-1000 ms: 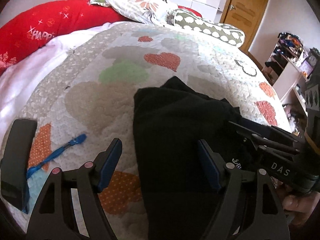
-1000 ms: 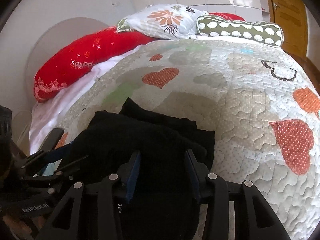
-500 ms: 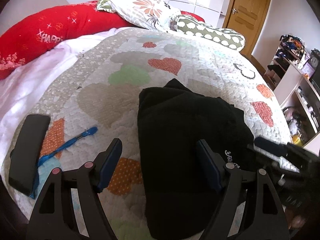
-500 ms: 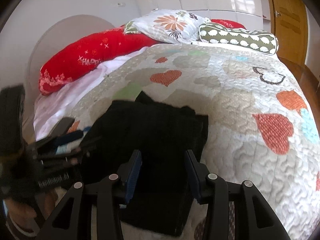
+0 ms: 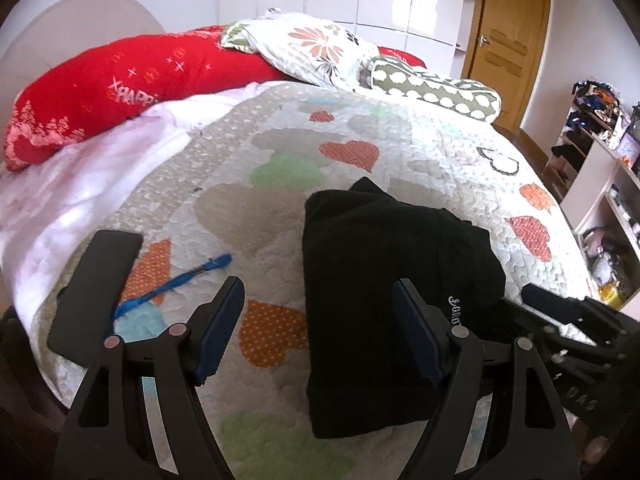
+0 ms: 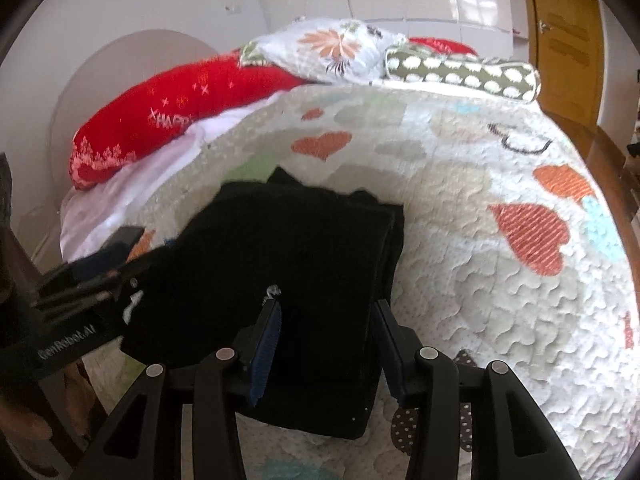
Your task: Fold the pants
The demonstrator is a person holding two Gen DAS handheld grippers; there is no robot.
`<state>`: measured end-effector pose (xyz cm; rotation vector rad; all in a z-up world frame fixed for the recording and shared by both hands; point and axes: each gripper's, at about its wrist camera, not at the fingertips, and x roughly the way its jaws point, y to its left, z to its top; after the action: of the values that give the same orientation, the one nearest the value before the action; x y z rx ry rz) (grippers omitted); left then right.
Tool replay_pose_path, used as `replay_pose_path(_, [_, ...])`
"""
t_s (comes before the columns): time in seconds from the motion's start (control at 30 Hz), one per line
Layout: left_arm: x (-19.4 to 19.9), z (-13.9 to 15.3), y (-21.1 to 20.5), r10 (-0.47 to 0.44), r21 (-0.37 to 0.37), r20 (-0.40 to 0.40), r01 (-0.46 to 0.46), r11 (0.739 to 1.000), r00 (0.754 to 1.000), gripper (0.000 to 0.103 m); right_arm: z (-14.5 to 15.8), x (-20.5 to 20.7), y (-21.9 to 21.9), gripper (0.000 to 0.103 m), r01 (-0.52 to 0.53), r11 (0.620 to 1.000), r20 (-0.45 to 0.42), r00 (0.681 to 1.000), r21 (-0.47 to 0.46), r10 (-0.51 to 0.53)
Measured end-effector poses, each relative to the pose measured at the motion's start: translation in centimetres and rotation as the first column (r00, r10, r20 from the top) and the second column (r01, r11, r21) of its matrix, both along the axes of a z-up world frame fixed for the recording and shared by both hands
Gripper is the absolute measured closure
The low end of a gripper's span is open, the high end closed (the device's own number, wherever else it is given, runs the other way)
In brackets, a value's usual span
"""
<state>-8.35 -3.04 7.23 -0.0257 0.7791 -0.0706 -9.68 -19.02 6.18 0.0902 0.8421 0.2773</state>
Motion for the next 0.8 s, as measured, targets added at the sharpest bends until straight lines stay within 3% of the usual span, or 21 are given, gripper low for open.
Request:
replay_pose_path(0.3, [-1.4,1.2,0.1,0.031,0.009,0.047,-0.032,0.999,0.998,0.025,2.7,-1.0,-0.2,0.056,0.032,0.999,0.073,0.997,-0.001,-0.032])
replay_pose_path(0.8, [-3.7,3.0,0.1,0.051,0.037,0.125,-0.056,0.998,0.991,0.025,4.0,-2.7,0.7,0.056,0.034,0.999,0.119,0.992,-0.001,-0.033])
